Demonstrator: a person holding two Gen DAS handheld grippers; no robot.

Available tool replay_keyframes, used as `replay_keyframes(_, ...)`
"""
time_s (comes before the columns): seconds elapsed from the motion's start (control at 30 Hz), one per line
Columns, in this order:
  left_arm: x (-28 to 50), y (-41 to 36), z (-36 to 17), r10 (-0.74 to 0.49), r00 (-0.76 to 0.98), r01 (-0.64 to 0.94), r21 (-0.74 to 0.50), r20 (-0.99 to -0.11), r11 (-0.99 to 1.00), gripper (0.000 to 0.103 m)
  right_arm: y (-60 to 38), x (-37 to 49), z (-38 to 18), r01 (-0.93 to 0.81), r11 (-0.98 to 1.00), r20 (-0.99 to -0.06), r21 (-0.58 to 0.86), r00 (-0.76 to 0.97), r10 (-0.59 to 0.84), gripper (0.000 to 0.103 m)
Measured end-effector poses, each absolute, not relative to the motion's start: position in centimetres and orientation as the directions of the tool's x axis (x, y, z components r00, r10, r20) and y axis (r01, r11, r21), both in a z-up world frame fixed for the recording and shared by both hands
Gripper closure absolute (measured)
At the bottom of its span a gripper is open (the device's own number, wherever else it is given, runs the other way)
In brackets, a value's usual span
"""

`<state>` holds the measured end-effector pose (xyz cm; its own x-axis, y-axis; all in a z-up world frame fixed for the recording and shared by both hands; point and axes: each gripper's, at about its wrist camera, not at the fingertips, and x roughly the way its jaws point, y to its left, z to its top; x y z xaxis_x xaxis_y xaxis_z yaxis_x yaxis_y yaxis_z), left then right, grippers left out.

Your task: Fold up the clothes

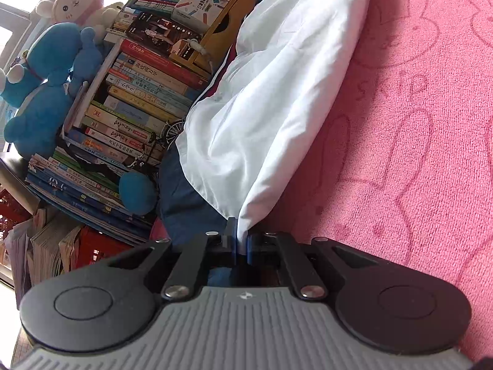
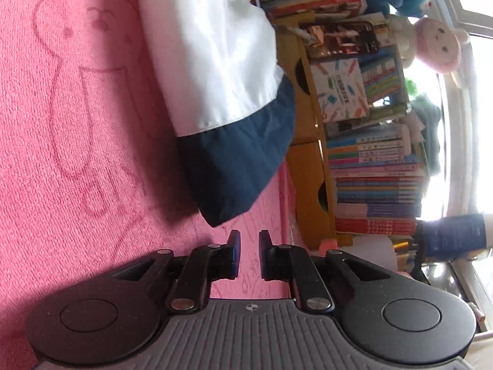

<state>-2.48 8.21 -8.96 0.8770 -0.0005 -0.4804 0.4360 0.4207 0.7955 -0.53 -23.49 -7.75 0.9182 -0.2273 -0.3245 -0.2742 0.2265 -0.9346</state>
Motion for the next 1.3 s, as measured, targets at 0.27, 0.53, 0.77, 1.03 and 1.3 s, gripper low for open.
replay_keyframes(0.27, -1.6, 9.1, -7.1, -0.003, 0.827, 0.468, 0.684, -0.563, 0.560, 0.096, -17.4, -8.1, -4.1, -0.387, 0.286, -0.364, -0.876, 0.922, 0.134, 0.043)
replay_keyframes(0.53, 0.5, 11.1, -5.0, -0.071, 0.754, 0.479, 0.472, -0.653, 0.740, 0.096, -3.5, -8.3, -4.8, -0.456, 0.315, -0.328, -0.832, 0.863, 0.384, 0.045)
replay_keyframes(0.77, 0.0, 11.2, -5.2, -0.085, 0.767, 0.479, 0.479, -0.636, 0.736, 0.096, -4.0, -1.2, -5.3, -0.403, 0.282, -0.323, -0.871, 0.901, 0.290, 0.053)
replay_keyframes(1.03, 0.0, 11.4, -5.1, -0.082, 0.774, 0.454, 0.461, -0.627, 0.762, 0.096, -10.3, -1.0, -5.6, -0.408, 0.375, -0.378, -0.832, 0.913, 0.154, 0.059)
replay_keyframes(1.3, -3.3, 8.9, -5.3, 0.014, 0.847, 0.406, 0.663, -0.532, 0.629, 0.076, -9.2, -2.1, -7.0, -0.441, 0.322, -0.399, -0.838, 0.897, 0.190, 0.085)
